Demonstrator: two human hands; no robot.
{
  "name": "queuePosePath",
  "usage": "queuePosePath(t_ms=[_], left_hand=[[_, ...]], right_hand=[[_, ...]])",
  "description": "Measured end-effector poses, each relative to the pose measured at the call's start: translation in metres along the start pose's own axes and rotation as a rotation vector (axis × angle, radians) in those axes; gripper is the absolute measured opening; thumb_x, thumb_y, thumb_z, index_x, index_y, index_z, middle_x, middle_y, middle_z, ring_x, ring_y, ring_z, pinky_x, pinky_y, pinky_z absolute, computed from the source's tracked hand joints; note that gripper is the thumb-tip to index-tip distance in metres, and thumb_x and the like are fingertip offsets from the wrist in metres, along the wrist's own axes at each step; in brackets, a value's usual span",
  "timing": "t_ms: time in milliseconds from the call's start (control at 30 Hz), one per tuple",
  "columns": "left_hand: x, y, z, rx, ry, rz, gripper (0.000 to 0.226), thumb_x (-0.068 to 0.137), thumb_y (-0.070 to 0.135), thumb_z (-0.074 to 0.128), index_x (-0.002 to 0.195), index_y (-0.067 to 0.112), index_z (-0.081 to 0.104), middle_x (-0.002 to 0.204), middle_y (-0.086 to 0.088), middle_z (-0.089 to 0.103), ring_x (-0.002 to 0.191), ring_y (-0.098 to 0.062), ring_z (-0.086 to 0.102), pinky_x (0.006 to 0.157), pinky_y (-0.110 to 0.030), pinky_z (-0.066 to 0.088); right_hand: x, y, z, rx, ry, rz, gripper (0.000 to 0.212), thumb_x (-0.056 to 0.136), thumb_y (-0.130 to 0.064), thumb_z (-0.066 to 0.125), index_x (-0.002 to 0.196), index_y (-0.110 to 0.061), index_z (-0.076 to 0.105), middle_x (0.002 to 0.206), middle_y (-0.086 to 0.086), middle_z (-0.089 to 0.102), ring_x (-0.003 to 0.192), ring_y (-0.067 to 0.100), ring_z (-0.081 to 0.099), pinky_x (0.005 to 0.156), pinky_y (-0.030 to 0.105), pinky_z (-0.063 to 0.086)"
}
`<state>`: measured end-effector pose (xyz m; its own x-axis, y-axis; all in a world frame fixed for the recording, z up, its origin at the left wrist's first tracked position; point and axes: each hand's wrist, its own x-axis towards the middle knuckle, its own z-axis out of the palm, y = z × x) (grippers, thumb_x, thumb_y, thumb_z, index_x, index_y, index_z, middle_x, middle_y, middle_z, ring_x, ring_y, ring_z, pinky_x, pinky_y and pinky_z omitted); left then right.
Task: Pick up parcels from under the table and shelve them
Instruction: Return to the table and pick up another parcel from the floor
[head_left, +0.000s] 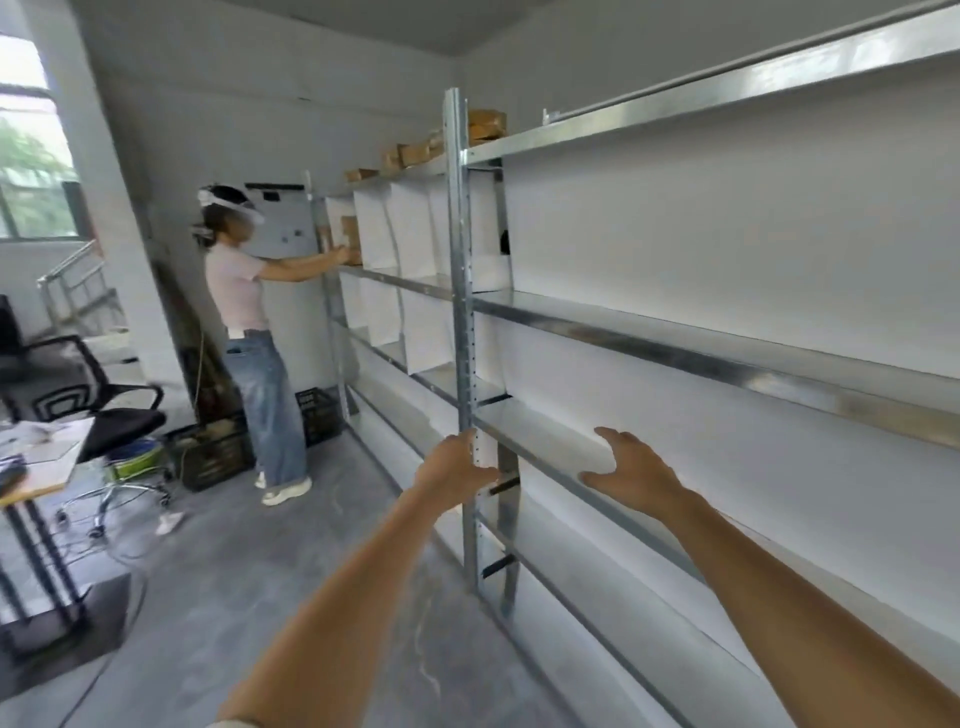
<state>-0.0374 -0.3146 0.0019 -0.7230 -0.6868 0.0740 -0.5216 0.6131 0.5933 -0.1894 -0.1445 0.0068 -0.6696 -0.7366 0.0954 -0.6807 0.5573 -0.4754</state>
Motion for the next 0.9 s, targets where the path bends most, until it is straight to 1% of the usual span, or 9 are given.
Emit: queuePosePath(t_ms=[100,200,300,367,567,733,800,900], left_hand=[[0.034,-0.062,-0.031,0.021,0.057,-0.108,0.074,0.084,0.034,0.062,0.149,0.021,0.029,0.146,-0.010,0.044,0.128,-0.028,0.048,0.101,-0.039,0.046],[0.066,-0.120,-0.062,0.012,0.108,-0.196,0.075,0.082,0.032,0.062,0.149,0.021,0.029,0.145,-0.008,0.045,0.122,-0.027,0.053,0.095,-0.038,0.050],[0.092,-0.169,-0.093,0.067,0.159,-0.263,0.077,0.083,0.032,0.063,0.150,0.021,0.026,0.147,-0.007,0.042,0.131,-0.026,0.045,0.100,-0.038,0.045],[0.107,-0.200,-0.114,0.068,0.195,-0.310,0.077,0.084,0.032,0.064,0.150,0.021,0.026,0.148,-0.006,0.042,0.132,-0.026,0.045,0.099,-0.038,0.044],[0.124,-0.294,-0.172,0.071,0.300,-0.462,0.077,0.082,0.031,0.067,0.148,0.020,0.030,0.146,-0.009,0.046,0.131,-0.028,0.046,0.101,-0.040,0.045],[0.126,-0.383,-0.220,0.023,0.385,-0.583,0.079,0.079,0.028,0.071,0.147,0.018,0.032,0.141,-0.011,0.050,0.124,-0.028,0.052,0.099,-0.043,0.048],[0.128,-0.421,-0.245,-0.010,0.423,-0.617,0.076,0.080,0.027,0.071,0.145,0.017,0.034,0.139,-0.011,0.051,0.121,-0.027,0.053,0.100,-0.040,0.048],[0.128,-0.476,-0.289,-0.036,0.479,-0.650,0.071,0.083,0.025,0.069,0.145,0.015,0.035,0.142,-0.010,0.049,0.126,-0.025,0.050,0.099,-0.031,0.043]], right_hand=[[0.064,-0.049,0.047,0.034,-0.080,-0.087,0.077,0.083,-0.040,0.063,0.147,-0.020,0.026,0.152,0.006,0.034,0.135,0.026,0.039,0.107,0.039,0.036],[0.126,-0.104,0.089,0.087,-0.154,-0.168,0.078,0.082,-0.039,0.064,0.147,-0.020,0.025,0.151,0.006,0.035,0.134,0.027,0.041,0.106,0.039,0.037],[0.180,-0.161,0.126,0.107,-0.221,-0.253,0.081,0.081,-0.040,0.064,0.148,-0.019,0.023,0.153,0.006,0.033,0.137,0.026,0.037,0.110,0.042,0.036],[0.209,-0.201,0.149,0.122,-0.260,-0.309,0.080,0.083,-0.039,0.064,0.148,-0.018,0.022,0.153,0.007,0.031,0.137,0.026,0.036,0.110,0.041,0.036],[0.262,-0.305,0.224,0.102,-0.363,-0.469,0.079,0.083,-0.038,0.065,0.148,-0.017,0.025,0.154,0.006,0.030,0.139,0.025,0.035,0.109,0.038,0.035],[0.291,-0.401,0.293,0.138,-0.410,-0.596,0.076,0.081,-0.040,0.065,0.146,-0.018,0.031,0.150,0.005,0.037,0.135,0.024,0.041,0.103,0.035,0.037],[0.303,-0.443,0.323,0.123,-0.442,-0.661,0.077,0.080,-0.041,0.066,0.145,-0.019,0.031,0.150,0.005,0.038,0.134,0.024,0.042,0.104,0.038,0.040],[0.321,-0.516,0.363,0.085,-0.463,-0.741,0.078,0.079,-0.046,0.064,0.145,-0.022,0.030,0.149,0.006,0.039,0.133,0.026,0.043,0.104,0.043,0.042]])
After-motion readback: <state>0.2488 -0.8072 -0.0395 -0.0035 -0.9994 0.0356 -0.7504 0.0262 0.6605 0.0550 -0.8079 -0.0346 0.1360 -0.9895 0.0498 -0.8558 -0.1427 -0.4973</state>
